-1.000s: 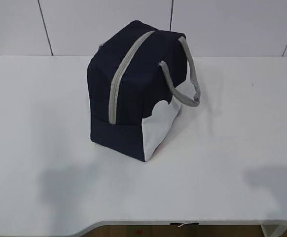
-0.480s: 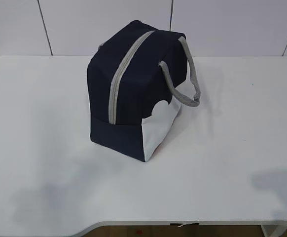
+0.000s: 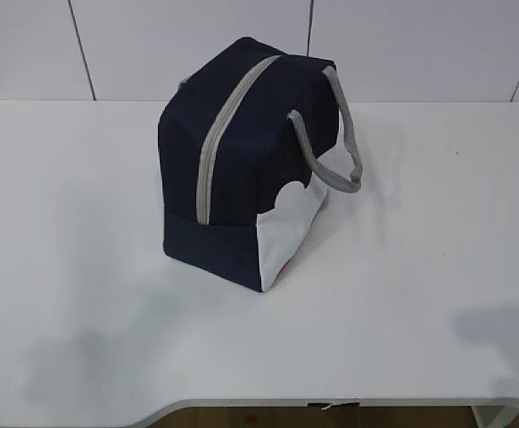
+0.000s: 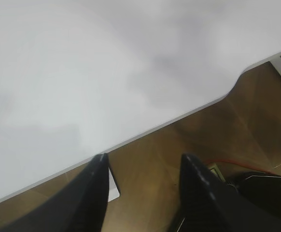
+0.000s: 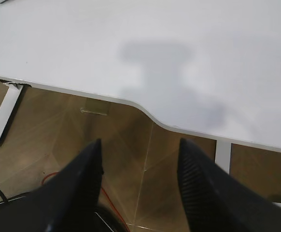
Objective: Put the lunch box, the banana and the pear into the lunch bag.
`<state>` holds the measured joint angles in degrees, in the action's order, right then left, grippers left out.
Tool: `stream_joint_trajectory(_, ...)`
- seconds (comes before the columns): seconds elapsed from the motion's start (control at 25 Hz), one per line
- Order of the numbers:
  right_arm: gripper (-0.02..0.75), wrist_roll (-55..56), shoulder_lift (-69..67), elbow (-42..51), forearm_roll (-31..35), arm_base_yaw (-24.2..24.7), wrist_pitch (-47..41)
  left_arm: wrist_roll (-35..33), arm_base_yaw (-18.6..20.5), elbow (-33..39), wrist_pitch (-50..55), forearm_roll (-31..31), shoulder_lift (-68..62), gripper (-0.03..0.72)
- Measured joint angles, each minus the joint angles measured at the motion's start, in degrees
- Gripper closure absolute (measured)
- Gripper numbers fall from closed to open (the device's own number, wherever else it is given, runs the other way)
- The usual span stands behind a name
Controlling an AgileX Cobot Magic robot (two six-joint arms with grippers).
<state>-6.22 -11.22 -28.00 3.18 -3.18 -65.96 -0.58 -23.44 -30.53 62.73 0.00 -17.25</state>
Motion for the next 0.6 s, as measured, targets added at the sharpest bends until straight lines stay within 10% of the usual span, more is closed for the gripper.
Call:
stream_joint_trajectory(0.4,0.325,0.1,0.0,0.0,0.0,0.0,0.1,0.0,0.7,0.0,-0.2,0.0,1.4,0.326)
stream_joint_trajectory(0.6,0.325,0.1,3.3,0.0,-0.1,1.5,0.2,0.0,8.6,0.0,-0.2,0.0,5.8,0.326)
